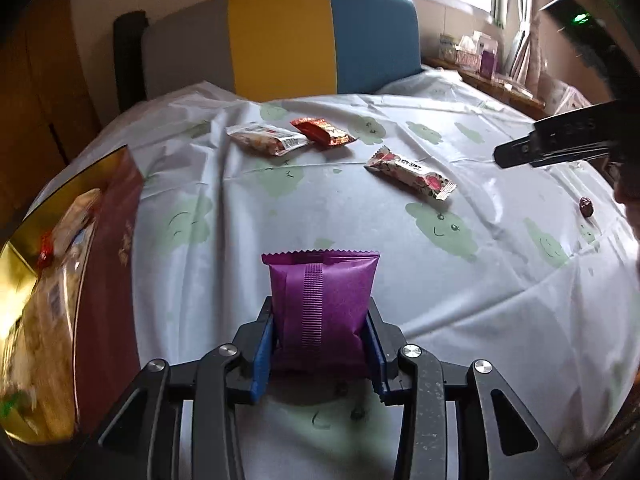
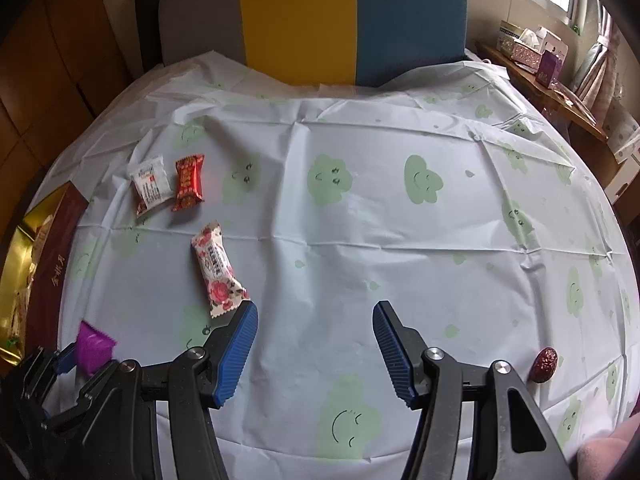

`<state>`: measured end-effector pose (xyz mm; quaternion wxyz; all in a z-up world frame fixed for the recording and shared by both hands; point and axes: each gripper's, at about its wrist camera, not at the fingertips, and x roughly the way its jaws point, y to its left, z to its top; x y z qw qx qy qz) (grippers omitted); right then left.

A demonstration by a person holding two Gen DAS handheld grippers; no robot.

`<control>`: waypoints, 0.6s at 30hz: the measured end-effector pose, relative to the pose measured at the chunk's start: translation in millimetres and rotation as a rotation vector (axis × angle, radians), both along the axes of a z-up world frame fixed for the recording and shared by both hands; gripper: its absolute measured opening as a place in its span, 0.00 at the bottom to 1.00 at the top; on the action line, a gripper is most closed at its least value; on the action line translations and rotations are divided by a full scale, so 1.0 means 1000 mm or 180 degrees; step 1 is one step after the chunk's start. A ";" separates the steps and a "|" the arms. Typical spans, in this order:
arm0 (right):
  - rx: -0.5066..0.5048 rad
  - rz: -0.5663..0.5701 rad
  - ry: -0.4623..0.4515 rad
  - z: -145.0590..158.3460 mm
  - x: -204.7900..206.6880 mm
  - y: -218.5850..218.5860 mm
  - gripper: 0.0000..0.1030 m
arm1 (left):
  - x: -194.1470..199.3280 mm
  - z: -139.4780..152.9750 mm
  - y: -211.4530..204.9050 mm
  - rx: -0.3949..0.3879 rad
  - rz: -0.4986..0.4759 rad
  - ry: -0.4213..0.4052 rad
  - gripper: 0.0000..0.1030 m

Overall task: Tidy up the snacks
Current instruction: 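Grasp the purple candy with the left gripper and lift it, then grasp the red gold-printed candy with the right gripper while the left holds the purple candy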

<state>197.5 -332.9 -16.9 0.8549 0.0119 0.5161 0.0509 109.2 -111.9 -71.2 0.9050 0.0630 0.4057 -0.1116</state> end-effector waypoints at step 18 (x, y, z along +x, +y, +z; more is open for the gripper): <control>0.0482 0.0518 0.0166 0.000 0.060 0.069 0.51 | -0.011 -0.007 0.012 -0.0289 -0.0031 -0.0314 0.39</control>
